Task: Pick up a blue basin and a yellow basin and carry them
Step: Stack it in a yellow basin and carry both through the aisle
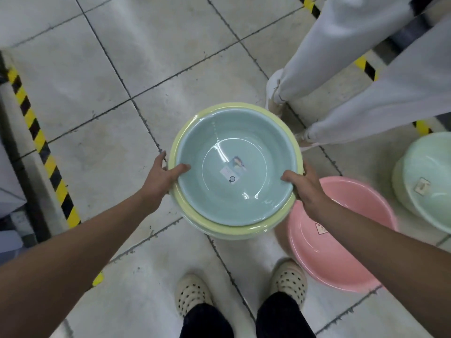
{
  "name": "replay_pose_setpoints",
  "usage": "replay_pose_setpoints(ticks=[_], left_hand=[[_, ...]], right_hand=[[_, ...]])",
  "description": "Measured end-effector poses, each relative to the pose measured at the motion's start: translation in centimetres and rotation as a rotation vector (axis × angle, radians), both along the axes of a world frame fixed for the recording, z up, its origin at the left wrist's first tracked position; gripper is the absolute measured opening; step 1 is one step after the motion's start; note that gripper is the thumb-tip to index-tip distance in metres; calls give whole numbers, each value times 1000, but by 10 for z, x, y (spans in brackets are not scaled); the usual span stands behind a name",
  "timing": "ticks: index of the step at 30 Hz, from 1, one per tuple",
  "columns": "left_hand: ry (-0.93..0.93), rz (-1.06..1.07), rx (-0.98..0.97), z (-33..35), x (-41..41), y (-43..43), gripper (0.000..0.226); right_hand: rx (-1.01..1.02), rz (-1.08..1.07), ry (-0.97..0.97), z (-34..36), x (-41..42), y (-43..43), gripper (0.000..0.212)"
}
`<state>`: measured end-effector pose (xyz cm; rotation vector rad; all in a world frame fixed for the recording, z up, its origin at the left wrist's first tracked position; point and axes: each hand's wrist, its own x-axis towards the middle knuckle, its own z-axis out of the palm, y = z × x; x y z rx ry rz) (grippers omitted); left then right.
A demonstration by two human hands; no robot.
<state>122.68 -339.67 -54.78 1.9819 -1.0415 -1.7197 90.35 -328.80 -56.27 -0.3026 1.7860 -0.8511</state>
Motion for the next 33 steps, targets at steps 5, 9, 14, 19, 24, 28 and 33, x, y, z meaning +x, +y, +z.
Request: replay_pose_setpoints(ticks=[5,9,14,19,24,28,33], left_hand=[[29,-110,-25,53,-45,14,127],[58,-212,-13,79,-88,33,130],[95,-309,-9,85,-146,67,124],[85,-377,43,74,-200,111,125],[95,-433,75,56,-246,150,106],[82,-452,87,41,-280,171,106],[69,-514,69,17,-314,184,103]], right_hand=[[-5,-72,21,58,-34,47,51],[-9,-146,47,78,-65,96,68],[-39,-261,60,83,-99,167,73],[10,-383,71,74,-133,232,80],[18,-455,57,61,-161,284,73],[17,-497,42,47,-180,313,69],[11,-549,6,22,-192,338,60]])
